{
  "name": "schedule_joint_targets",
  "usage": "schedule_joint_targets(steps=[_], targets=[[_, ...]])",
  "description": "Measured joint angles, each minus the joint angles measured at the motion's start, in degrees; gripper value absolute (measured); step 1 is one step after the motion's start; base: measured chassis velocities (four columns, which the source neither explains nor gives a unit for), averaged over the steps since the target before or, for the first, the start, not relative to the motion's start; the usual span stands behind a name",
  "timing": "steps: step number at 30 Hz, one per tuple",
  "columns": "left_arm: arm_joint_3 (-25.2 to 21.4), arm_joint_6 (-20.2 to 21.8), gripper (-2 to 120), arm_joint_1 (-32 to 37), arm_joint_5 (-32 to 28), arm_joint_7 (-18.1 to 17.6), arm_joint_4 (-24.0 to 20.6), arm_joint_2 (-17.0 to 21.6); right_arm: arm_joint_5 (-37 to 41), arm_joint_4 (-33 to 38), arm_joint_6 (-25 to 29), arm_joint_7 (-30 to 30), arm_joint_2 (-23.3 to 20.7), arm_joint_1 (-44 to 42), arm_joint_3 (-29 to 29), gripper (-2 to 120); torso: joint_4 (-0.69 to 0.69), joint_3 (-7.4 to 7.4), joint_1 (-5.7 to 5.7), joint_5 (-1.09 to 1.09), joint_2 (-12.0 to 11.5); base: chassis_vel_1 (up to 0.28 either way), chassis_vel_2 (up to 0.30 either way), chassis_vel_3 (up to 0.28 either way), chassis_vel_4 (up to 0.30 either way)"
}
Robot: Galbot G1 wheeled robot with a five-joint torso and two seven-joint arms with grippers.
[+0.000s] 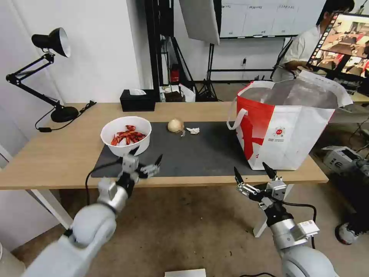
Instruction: Pick up the trash from the table and place it into the takeout bag.
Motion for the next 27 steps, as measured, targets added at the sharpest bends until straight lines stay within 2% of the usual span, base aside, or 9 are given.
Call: schedule_joint_targets(steps=[5, 9, 16, 27], targets=[[-3.9, 2.3, 100, 5.1, 2.7, -2.9, -2.2, -1.8, -1.7, -1.1, 0.0, 0.0, 0.6, -1.3, -0.5, 100, -0.01, 0.00, 0.00, 0.02, 0.0, 0.000, 0.000, 0.000, 0.000], [-5.6, 2.5, 100, 6.9, 3.2, -3.2, -2.8, -2.8, -2.3, -1.3, -0.1, -0.1, 1.0, -2.0, -1.3, 100, -0.01, 0.00, 0.00, 0.01, 0.0, 0.000, 0.000, 0.000, 0.000], [-6.4, 3.0, 100, 8.6, 4.9, -3.2, -3.2, -4.6, -3.4, -1.6, -0.2, -0.2, 1.9, -2.8, -1.9, 100, -0.01, 0.01, 0.00, 0.01, 0.0, 0.000, 0.000, 0.000, 0.000], [-6.2, 3.0, 100, 8.4, 5.0, -3.2, -2.8, -4.7, -3.6, -1.7, -0.3, -0.3, 2.0, -2.9, -2.0, 100, -0.01, 0.01, 0.01, 0.01, 0.0, 0.000, 0.000, 0.000, 0.000]])
